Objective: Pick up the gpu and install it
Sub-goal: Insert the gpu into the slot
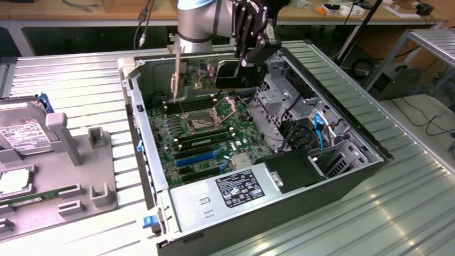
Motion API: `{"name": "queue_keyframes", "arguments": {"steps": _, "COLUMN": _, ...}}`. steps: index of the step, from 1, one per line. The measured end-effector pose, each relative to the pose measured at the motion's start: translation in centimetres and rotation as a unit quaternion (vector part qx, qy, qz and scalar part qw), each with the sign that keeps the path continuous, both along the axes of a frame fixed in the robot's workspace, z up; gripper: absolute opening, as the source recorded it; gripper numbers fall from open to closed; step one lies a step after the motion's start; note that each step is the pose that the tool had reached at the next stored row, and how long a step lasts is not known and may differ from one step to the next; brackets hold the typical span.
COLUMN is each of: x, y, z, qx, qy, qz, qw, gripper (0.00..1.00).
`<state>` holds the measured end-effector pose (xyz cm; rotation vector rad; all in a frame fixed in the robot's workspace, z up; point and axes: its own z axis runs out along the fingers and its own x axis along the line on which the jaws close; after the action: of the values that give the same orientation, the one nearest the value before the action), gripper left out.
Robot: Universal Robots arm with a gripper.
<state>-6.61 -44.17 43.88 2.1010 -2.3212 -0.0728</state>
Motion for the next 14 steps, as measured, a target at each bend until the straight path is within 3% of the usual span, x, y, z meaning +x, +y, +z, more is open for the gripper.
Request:
{"name": "queue_keyframes", "arguments": {"steps": 7, "x": 0.0, "y": 0.0, "z": 0.0, "qx": 0.0, "qy": 0.0, "qz": 0.039, "qw": 0.9992, "gripper": 0.27}}
{"name": "queue_keyframes", "arguments": {"steps": 14, "x": 0.0, "y": 0.0, "z": 0.0, "qx": 0.0, "qy": 0.0, "qz": 0.071, "qw": 0.9975, "gripper": 0.27}}
